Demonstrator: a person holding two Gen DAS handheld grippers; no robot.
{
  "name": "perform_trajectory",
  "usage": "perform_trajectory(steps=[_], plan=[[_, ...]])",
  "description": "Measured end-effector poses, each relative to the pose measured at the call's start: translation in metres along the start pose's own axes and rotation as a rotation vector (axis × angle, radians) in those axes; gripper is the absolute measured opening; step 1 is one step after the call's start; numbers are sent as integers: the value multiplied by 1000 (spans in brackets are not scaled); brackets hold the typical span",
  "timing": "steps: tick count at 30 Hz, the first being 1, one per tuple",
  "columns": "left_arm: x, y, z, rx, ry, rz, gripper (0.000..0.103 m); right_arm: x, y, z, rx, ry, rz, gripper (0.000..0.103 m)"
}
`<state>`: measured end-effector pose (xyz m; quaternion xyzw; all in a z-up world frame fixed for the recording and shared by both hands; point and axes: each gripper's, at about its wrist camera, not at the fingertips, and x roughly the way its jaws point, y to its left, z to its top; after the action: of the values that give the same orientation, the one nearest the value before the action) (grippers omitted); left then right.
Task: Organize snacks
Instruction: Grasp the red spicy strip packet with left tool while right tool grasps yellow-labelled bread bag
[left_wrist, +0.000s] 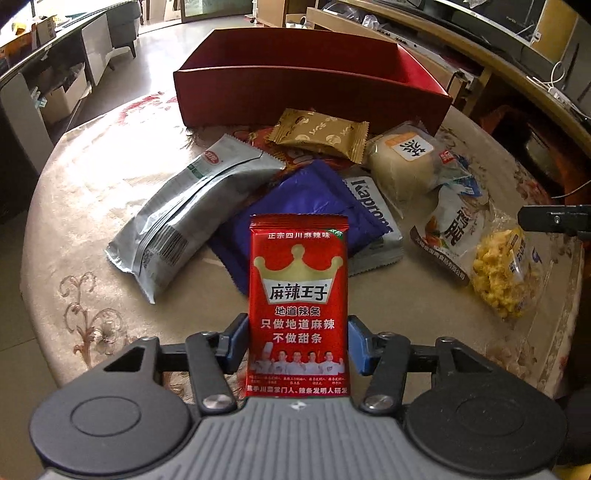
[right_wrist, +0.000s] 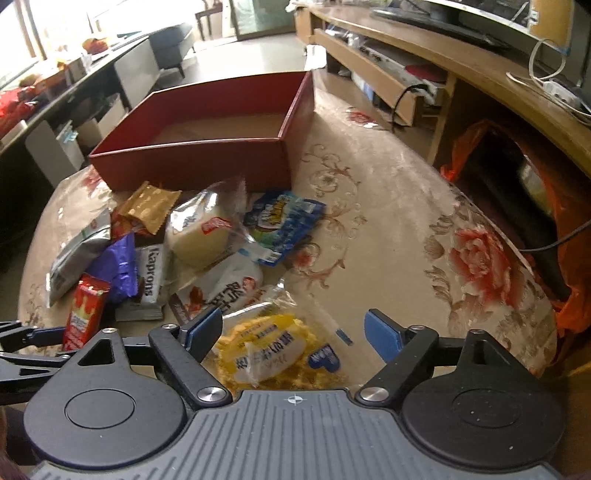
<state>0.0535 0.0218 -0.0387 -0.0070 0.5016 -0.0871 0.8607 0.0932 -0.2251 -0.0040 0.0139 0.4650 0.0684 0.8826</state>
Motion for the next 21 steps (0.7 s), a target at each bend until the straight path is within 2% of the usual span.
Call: perform_trajectory(steps=[5,8,12,16,21], plan=[[1,1,0,6,3,-13,55,5,14,-4,-205,37,5,92],[2,0,1,2,7,-18,61,17,21,-12,-285,97,43,96],[5,-5,1,17,8,-29,74,36,26,-20,-351,150,54,99],[9,-13,-1,62,4,-16,86,49,31,-21,-406,152,56,103],[15,-17,-1,91,-3,11,92,63,36,-20,-439,177,72,103]])
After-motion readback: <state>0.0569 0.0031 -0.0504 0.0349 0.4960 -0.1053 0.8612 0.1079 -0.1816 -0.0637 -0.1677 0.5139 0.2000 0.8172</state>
